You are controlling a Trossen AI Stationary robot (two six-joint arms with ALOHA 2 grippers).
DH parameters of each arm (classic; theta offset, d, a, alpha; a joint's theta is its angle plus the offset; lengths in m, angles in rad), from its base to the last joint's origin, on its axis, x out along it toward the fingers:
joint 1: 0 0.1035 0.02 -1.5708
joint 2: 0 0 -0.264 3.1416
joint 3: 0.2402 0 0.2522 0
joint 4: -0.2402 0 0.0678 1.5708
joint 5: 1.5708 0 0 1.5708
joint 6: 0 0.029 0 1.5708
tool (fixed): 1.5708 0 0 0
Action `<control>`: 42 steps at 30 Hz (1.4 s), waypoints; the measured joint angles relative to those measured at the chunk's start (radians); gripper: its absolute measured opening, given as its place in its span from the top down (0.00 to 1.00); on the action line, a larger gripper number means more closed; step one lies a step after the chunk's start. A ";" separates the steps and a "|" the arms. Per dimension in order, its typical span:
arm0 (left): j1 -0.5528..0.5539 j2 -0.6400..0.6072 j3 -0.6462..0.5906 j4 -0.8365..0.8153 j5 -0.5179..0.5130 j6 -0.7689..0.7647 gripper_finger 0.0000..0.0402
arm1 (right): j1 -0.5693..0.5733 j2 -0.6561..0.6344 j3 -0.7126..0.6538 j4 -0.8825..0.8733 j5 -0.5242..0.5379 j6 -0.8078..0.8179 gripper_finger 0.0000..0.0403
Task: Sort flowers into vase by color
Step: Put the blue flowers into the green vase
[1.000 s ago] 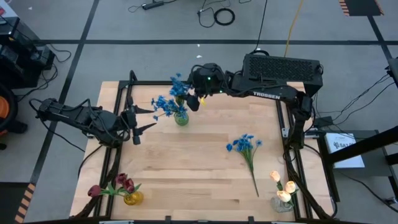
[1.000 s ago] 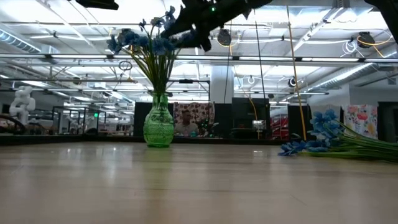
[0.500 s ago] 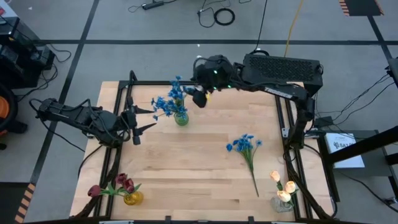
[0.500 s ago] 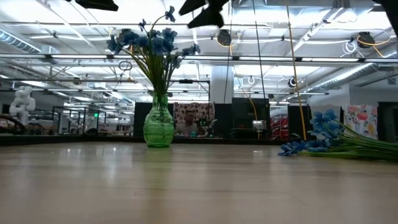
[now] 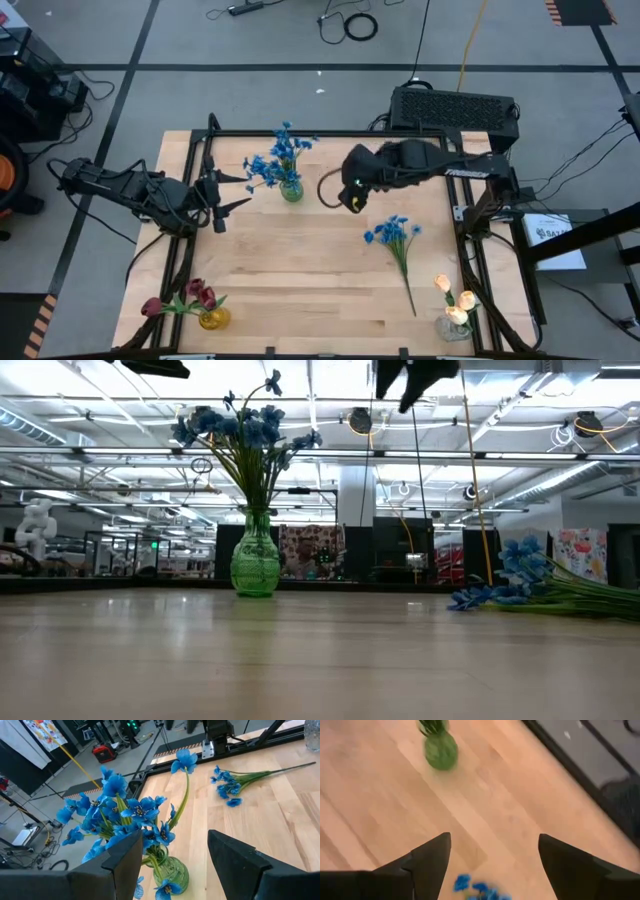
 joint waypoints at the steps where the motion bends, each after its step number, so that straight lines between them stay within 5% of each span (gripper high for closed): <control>1: 0.000 0.000 0.000 0.000 0.000 0.000 0.43 | 0.014 0.003 -0.009 -0.020 0.009 0.043 0.27; 12: 0.000 0.000 0.000 0.001 0.000 -0.062 0.43 | 0.119 0.012 -0.293 0.012 -0.054 0.243 0.27; 23: 0.000 0.000 0.000 -0.003 0.075 -0.106 0.43 | 0.187 0.012 -0.568 0.057 -0.107 0.607 0.24; 42: 0.000 0.000 0.000 -0.005 0.108 -0.127 0.43 | 0.364 0.011 -0.787 0.233 -0.307 0.851 0.17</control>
